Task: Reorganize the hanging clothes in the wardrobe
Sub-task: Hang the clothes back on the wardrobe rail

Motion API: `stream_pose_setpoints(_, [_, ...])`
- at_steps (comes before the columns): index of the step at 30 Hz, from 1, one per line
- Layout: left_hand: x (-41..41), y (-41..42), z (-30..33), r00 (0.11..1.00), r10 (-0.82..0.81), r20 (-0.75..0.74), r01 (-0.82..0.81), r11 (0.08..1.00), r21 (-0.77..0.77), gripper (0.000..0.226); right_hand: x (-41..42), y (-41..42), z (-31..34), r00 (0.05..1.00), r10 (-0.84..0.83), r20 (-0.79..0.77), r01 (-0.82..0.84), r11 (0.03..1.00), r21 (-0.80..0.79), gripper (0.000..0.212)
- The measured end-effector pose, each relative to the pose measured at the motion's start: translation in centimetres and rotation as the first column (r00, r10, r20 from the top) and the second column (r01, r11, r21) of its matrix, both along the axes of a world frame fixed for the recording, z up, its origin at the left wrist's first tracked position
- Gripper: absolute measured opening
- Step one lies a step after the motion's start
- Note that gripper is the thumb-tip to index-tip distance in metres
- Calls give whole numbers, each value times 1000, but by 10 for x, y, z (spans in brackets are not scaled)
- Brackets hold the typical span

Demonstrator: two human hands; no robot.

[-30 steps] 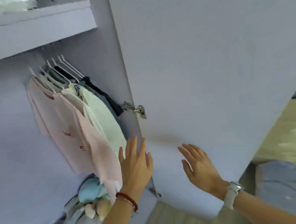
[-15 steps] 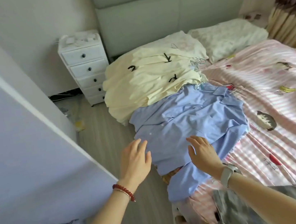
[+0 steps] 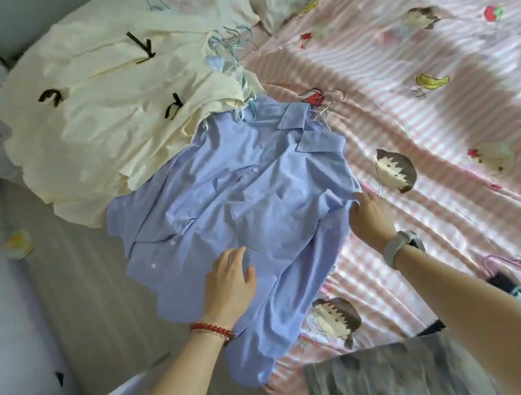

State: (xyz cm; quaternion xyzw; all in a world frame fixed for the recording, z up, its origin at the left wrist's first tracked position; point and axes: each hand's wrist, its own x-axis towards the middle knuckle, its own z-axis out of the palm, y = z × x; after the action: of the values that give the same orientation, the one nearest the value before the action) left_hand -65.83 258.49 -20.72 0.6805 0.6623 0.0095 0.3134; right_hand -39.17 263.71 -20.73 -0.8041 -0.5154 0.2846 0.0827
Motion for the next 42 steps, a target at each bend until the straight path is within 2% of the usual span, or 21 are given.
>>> stream_pose_setpoints(4, [11, 15, -30, 996, 91, -9, -92, 993, -81, 47, 18, 50, -33, 999, -41, -25, 38, 996, -84, 38])
stream_pose_setpoints(8, [14, 24, -48, 989, 151, -2, -150, 981, -121, 52, 21, 89, -53, 959, -257, -122, 237, 958, -159, 30])
stream_pose_setpoints(11, [13, 25, -54, 993, 121, -14, -122, 981, -148, 57, 14, 110, -55, 903, -360, -236, 345, 933, -104, 17])
stream_pose_setpoints(14, [12, 26, -55, 996, 86, -9, -87, 978, -188, 59, 7, 120, -50, 870, -405, -283, 406, 912, -57, 23])
stream_pose_setpoints(16, [9, 28, -55, 998, 63, 2, -61, 974, -216, 60, -1, 115, -45, 850, -424, -314, 446, 895, -2, 15])
stream_pose_setpoints(21, [2, 35, -43, 999, 43, 23, -36, 965, -261, 56, -27, 78, -24, 865, -362, -348, 444, 875, 193, 16])
stream_pose_setpoints(25, [-1, 40, -22, 999, 4, 50, 6, 981, -195, 51, -42, 37, -11, 819, -326, -472, 465, 859, 213, 18])
stream_pose_setpoints(29, [5, 63, 10, 994, -37, 99, 39, 999, -13, 49, -36, -1, 1, 805, -312, -504, 474, 850, 230, 22])
stream_pose_setpoints(33, [31, 99, 42, 983, -133, 125, 113, 981, 157, 51, -18, -36, 17, 846, -240, -476, 399, 877, 267, 18])
stream_pose_setpoints(36, [57, 126, 58, 968, -241, 68, 221, 951, 215, 55, 0, -52, 34, 906, -144, -399, 284, 905, 317, 17])
stream_pose_setpoints(40, [86, 148, 68, 902, -413, -123, 431, 874, 223, 60, 33, -77, 57, 937, -82, -339, 212, 907, 365, 15])
stream_pose_setpoints(42, [97, 150, 71, 895, -426, -133, 446, 868, 219, 51, 47, -91, 66, 952, -41, -303, 161, 911, 380, 16])
